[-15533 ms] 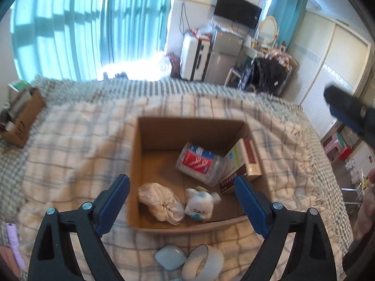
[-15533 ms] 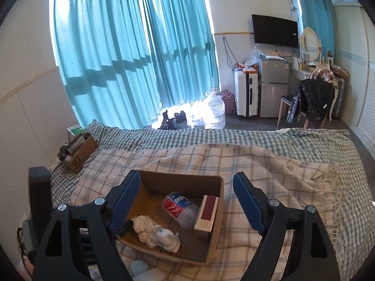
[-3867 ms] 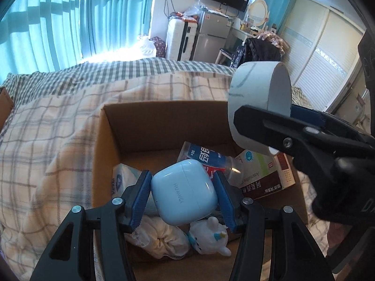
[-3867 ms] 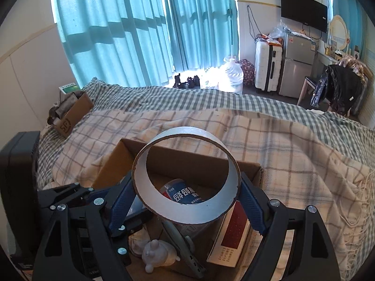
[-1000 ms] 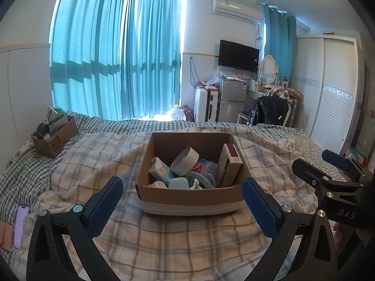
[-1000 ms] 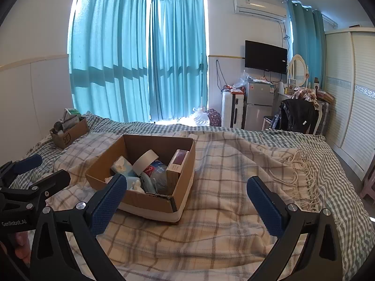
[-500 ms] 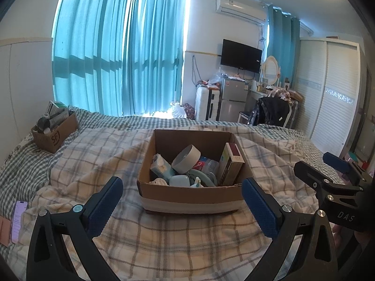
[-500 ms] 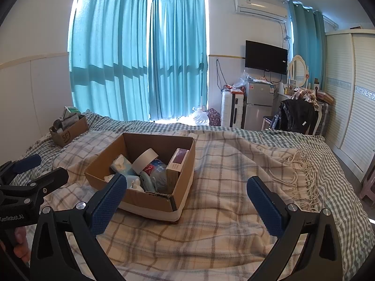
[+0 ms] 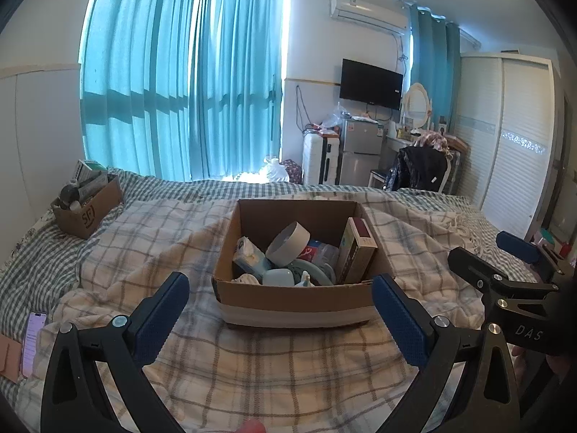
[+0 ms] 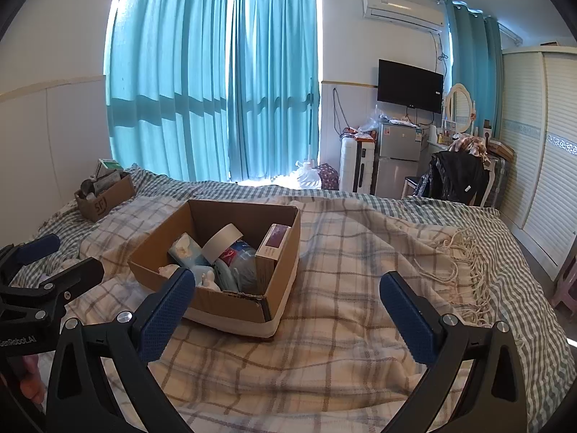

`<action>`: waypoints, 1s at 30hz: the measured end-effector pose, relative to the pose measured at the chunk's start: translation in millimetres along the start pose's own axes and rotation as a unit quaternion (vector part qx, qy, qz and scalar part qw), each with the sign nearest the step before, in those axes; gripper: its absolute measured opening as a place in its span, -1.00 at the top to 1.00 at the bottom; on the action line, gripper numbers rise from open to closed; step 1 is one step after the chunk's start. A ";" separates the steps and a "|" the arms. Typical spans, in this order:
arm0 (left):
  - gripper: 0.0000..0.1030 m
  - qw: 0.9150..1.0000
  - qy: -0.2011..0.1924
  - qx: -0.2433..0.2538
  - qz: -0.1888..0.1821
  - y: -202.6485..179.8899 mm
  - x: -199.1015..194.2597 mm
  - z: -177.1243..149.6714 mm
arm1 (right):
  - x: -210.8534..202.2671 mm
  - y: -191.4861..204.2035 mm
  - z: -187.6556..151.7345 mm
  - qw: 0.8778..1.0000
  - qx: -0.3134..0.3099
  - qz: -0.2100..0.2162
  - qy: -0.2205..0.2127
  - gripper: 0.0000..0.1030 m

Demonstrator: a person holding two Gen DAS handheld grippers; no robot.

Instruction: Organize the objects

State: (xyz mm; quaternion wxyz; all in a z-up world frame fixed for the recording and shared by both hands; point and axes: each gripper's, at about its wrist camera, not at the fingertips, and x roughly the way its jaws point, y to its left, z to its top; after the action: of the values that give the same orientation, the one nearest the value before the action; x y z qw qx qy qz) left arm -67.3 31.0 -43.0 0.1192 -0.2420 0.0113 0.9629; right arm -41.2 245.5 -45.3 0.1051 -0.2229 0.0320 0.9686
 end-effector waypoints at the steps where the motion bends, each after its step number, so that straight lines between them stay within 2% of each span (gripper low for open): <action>1: -1.00 1.000 0.000 0.000 0.001 -0.2 0.0 0.1 | 0.0 -0.2 -0.3 1.000 0.000 0.000 0.001 -0.99; 30: -1.00 1.000 0.014 -0.003 0.004 4.2 3.1 -3.3 | 1.7 1.3 0.5 1.000 -0.002 -0.001 0.006 -0.99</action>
State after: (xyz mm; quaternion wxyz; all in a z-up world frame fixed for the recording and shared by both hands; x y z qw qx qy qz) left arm -69.4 27.4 -47.5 0.1143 -0.2553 0.0111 0.9600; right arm -43.2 244.6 -45.6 0.1050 -0.2288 0.0307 0.9673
